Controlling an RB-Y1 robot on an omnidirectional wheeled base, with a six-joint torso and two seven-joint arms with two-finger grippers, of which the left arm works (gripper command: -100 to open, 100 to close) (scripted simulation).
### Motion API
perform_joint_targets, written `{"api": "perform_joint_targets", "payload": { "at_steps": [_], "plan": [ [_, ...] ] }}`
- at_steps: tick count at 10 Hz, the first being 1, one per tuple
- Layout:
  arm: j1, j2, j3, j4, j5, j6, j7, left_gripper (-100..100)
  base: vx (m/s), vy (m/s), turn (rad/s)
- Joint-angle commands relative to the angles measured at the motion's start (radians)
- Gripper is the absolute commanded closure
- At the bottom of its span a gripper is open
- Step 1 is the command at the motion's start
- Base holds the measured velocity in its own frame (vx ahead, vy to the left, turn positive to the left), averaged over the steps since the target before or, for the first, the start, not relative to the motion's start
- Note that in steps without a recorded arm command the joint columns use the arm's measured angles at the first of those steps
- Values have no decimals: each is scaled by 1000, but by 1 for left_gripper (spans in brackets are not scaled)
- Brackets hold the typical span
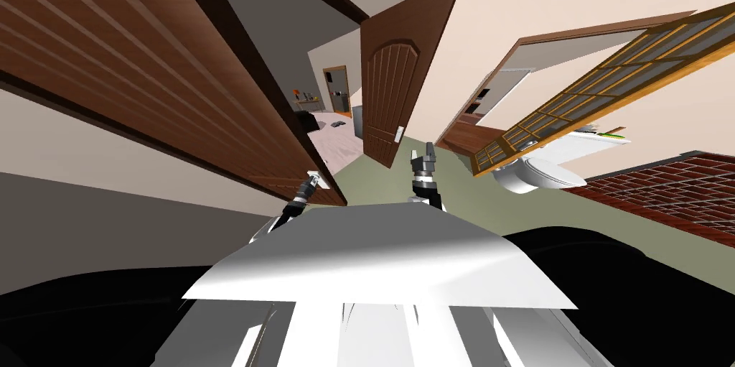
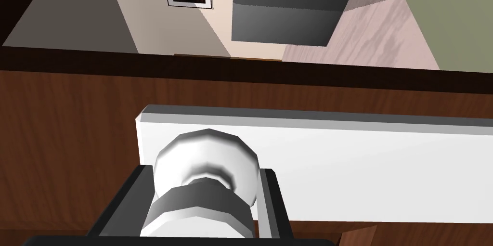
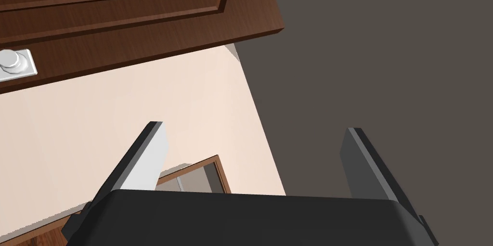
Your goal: Pull the door open
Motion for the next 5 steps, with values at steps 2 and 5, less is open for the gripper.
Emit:
{"api": "perform_joint_targets", "payload": {
  "at_steps": [2,5],
  "plan": [
    [26,41,-8,28,1,-74,26,100,-65,26,-36],
    [51,75,-16,51,1,-147,48,100,-72,24,-26]
  ]
}}
